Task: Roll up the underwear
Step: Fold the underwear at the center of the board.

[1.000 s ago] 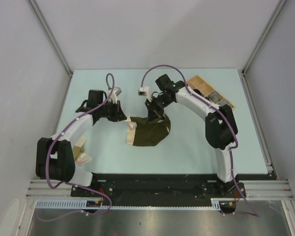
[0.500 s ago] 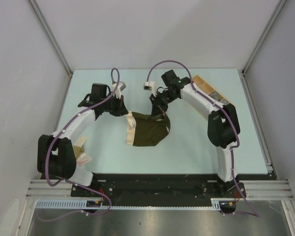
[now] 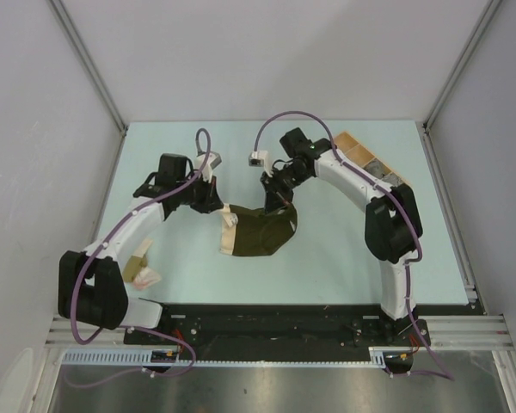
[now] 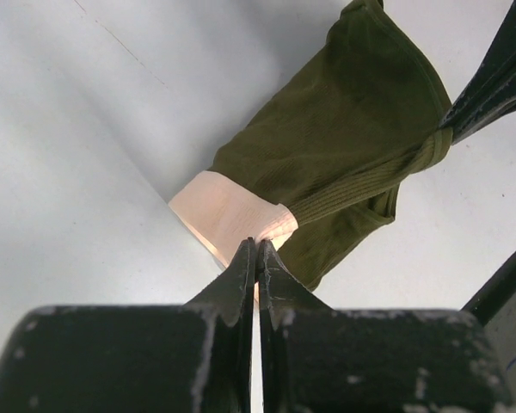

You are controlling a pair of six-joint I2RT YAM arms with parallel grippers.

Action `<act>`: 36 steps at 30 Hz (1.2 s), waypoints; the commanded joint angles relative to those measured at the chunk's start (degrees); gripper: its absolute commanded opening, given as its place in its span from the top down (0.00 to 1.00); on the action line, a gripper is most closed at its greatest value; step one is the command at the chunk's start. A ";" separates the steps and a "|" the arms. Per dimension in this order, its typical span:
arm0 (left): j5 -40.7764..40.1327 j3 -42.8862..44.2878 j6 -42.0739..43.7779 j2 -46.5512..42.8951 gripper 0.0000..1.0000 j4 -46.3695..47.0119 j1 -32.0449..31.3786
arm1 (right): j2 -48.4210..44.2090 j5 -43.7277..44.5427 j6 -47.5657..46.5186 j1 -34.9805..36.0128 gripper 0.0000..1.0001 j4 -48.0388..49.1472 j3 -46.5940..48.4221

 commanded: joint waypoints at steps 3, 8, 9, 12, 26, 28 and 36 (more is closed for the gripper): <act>-1.20 -1.22 1.75 -3.26 1.00 -0.25 -1.24 | -3.50 -1.76 -1.89 1.25 1.00 -1.87 -1.34; -2.34 -3.33 1.58 -4.75 1.00 -1.57 -1.86 | -3.68 -0.44 -2.59 2.40 1.00 -1.96 -3.10; -2.52 -4.12 1.58 -5.02 1.00 -1.74 -2.30 | -3.59 -0.26 -2.94 2.66 1.00 -1.96 -3.45; -2.87 -5.87 1.75 -5.81 1.00 -1.66 -2.91 | -3.24 0.00 -3.12 2.75 1.00 -2.05 -4.24; -5.15 -7.46 5.79 -5.28 0.99 -3.32 -6.60 | -0.87 0.09 -4.08 3.80 1.00 -3.19 -6.08; -5.94 -7.81 6.75 -5.37 0.99 -3.50 -6.96 | -0.52 0.09 -4.26 3.98 1.00 -3.28 -6.70; -8.58 -10.36 9.84 -6.69 0.97 -2.27 -9.68 | 1.06 0.09 -4.43 4.25 1.00 -3.72 -7.05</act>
